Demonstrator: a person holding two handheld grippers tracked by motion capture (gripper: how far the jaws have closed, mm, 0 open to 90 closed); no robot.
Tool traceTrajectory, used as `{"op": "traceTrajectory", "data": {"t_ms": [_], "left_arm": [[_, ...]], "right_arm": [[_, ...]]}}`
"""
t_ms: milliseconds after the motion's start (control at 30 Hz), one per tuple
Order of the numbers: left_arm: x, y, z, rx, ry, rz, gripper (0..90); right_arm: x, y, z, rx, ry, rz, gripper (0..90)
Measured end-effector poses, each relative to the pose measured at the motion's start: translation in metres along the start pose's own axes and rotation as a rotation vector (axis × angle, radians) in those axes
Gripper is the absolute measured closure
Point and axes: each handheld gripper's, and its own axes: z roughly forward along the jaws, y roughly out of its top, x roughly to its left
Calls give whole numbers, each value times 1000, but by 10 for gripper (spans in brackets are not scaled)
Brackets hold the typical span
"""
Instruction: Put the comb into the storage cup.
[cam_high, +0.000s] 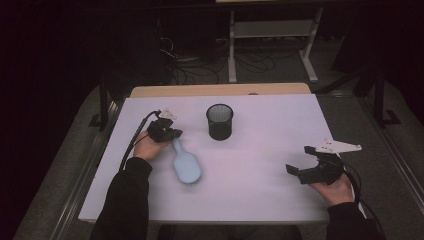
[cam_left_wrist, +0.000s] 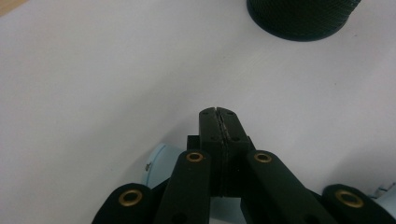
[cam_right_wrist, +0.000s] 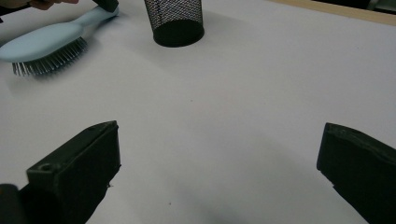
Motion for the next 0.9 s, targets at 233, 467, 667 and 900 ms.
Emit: {"op": "traceTrajectory", "data": {"t_ms": [233, 467, 667, 900], "left_arm": [[0, -1, 3, 14, -9, 0, 900], [-1, -3, 1, 51, 1, 24, 900], [-2, -5, -1, 58, 12, 36, 900], [0, -14, -8, 54, 14, 41, 900]], "right_arm": [[0, 0, 1, 3, 3, -3, 0], [0, 0, 1, 7, 0, -8, 0], [1, 0, 1, 7, -1, -7, 0], [1, 0, 2, 14, -1, -8, 0]]}}
